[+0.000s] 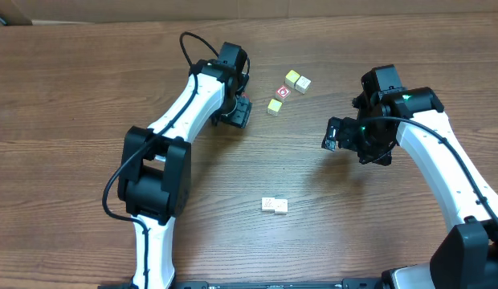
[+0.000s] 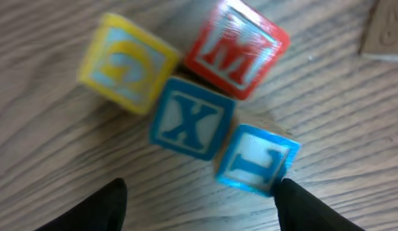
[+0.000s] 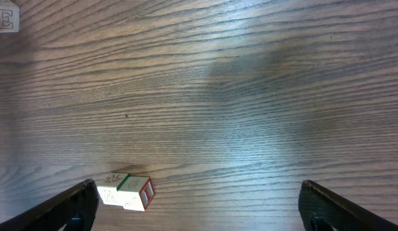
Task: Flip 5 blocks
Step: 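Open the left gripper and move it back to the cluster, then grasp the blue-lettered L block with the left gripper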
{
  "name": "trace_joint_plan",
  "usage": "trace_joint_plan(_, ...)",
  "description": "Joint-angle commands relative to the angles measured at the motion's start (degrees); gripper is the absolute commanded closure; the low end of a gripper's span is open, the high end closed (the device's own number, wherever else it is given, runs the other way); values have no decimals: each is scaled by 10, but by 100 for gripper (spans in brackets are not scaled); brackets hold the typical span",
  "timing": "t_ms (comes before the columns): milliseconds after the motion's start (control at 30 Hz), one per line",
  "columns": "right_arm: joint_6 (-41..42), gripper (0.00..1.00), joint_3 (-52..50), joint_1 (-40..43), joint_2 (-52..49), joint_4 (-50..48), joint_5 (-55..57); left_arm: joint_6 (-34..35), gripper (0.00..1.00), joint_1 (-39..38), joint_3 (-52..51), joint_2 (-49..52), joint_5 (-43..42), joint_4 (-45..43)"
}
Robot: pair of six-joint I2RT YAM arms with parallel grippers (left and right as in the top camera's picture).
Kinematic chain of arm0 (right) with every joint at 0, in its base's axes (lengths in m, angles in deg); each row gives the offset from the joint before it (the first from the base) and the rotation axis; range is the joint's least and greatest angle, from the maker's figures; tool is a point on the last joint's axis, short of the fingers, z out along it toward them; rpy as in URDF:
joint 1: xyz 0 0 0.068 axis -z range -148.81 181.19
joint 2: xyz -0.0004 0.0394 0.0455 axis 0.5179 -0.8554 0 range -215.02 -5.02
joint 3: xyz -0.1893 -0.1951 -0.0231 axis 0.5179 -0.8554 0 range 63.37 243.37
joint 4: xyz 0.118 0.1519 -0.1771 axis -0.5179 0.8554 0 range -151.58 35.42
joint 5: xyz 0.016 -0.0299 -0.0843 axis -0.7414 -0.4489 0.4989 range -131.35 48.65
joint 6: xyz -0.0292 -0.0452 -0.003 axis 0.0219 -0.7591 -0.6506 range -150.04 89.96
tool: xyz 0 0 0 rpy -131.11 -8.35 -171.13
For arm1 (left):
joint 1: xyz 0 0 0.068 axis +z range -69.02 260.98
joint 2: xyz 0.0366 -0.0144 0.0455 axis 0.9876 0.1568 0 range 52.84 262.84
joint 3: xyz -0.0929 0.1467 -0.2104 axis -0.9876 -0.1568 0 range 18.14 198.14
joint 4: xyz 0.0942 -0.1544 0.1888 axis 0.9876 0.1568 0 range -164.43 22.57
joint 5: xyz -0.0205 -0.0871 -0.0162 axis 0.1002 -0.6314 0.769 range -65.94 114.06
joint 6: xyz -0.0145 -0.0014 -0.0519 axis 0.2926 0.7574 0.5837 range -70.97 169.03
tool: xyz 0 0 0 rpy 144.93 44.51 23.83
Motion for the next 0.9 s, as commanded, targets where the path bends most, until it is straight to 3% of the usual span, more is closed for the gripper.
trace_joint_plan(0, -5, 0, 8, 0, 4, -1, -3, -55, 36, -8, 14, 20, -49, -3)
trace_joint_plan(367, -4, 0, 8, 0, 4, 3, -5, -68, 34, -28, 14, 21, -79, -26)
trace_joint_plan(633, -5, 0, 8, 0, 4, 5, -5, -51, 61, -28, 14, 28, -78, -27)
trace_joint_plan(867, -5, 0, 8, 0, 4, 5, -5, -22, 77, -28, 14, 28, -75, -26)
